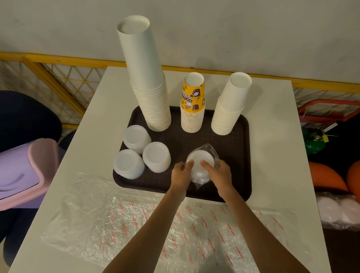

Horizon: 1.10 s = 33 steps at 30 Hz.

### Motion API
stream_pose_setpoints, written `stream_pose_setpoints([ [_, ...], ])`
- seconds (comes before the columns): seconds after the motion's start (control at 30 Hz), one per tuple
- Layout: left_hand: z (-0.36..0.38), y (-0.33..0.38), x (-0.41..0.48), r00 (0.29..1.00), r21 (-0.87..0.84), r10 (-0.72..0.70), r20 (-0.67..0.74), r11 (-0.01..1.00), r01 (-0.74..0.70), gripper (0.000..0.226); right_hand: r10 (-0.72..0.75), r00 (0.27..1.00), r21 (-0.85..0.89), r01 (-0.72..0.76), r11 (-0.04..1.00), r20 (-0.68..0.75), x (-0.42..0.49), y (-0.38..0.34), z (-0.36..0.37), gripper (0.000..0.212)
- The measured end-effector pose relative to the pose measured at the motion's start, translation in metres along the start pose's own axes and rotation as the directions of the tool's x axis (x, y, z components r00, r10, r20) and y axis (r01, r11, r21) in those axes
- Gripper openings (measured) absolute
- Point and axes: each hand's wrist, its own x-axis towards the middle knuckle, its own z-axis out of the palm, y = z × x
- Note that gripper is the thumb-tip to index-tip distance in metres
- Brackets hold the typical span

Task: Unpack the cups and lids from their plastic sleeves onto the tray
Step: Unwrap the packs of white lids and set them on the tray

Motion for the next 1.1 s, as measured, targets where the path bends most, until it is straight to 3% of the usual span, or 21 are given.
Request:
stream_pose_setpoints([
  [0.17,-0.007,-0.003,-0.012,0.994,0.0,0.106,-0.001,0.994,-0.106,0.034,0.135,0.977,0.324,-0.183,0.928,0.165,-0.017,-0.005,-0.01,0.032],
  [0.33,-0.023,-0.006,-0.031,0.98,0.006,0.181,-0.076,0.983,-0.181,0.026,0.171,0.941,0.402,-0.282,0.871,0.291,-0.041,0.001,-0.011,0.037],
  [0.47,-0.039,-0.004,-0.052,0.975,0.049,0.218,-0.044,0.975,-0.216,0.014,0.221,0.912,0.39,-0.354,0.85,0.346,-0.061,0.003,-0.003,0.05],
  [0.63,-0.059,-0.004,-0.073,0.982,0.084,0.181,-0.049,0.981,-0.177,0.042,0.277,0.856,0.414,-0.465,0.783,0.437,-0.089,-0.003,0.015,0.106],
  [0.7,-0.069,-0.003,-0.08,0.974,0.083,0.217,-0.065,0.974,-0.212,0.037,0.308,0.853,0.407,-0.481,0.777,0.421,-0.102,-0.008,0.021,0.099],
  [0.77,-0.081,-0.001,-0.087,0.967,0.028,0.246,-0.06,0.969,-0.245,0.035,0.233,0.85,0.471,-0.466,0.749,0.472,-0.115,-0.014,0.026,0.082],
  [0.87,-0.101,0.003,-0.094,0.974,-0.12,0.221,-0.053,0.967,-0.226,0.032,0.195,0.845,0.613,-0.502,0.61,0.498,-0.13,-0.019,0.031,0.074],
  [0.93,-0.112,0.002,-0.094,0.972,-0.118,0.211,-0.105,0.968,-0.223,0.024,0.187,0.855,0.621,-0.486,0.615,0.485,-0.142,-0.024,0.035,0.072],
  [1.03,-0.12,-0.002,-0.097,0.951,-0.067,0.222,-0.215,0.968,-0.241,0.021,0.201,0.849,0.618,-0.499,0.607,0.488,-0.155,-0.024,0.044,0.1],
  [1.1,-0.124,-0.002,-0.1,0.93,-0.06,0.249,-0.271,0.96,-0.274,0.022,0.131,0.859,0.57,-0.435,0.697,0.496,-0.166,-0.026,0.046,0.079],
])
